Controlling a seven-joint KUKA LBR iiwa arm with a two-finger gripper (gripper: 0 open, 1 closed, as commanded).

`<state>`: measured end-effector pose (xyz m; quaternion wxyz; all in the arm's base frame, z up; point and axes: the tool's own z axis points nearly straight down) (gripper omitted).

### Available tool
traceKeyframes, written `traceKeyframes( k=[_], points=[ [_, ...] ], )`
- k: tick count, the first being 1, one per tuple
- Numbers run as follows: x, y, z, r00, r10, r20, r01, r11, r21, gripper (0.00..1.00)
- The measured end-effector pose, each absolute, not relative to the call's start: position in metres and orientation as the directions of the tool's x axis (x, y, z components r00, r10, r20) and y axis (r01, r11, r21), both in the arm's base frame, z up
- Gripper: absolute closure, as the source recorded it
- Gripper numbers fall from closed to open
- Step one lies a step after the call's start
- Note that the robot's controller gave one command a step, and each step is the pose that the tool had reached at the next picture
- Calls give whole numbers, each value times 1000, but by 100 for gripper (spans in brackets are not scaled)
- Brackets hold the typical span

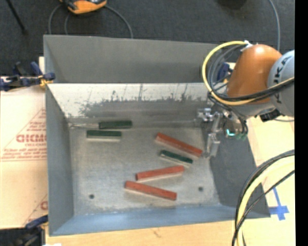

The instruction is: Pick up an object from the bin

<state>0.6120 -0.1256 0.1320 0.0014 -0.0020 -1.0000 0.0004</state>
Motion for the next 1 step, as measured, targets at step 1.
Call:
traceKeyframes(
  k=[1],
  points=[
    [614, -125, 137, -1000, 2, -5, 2, 1000, -2, 0]
  ],
)
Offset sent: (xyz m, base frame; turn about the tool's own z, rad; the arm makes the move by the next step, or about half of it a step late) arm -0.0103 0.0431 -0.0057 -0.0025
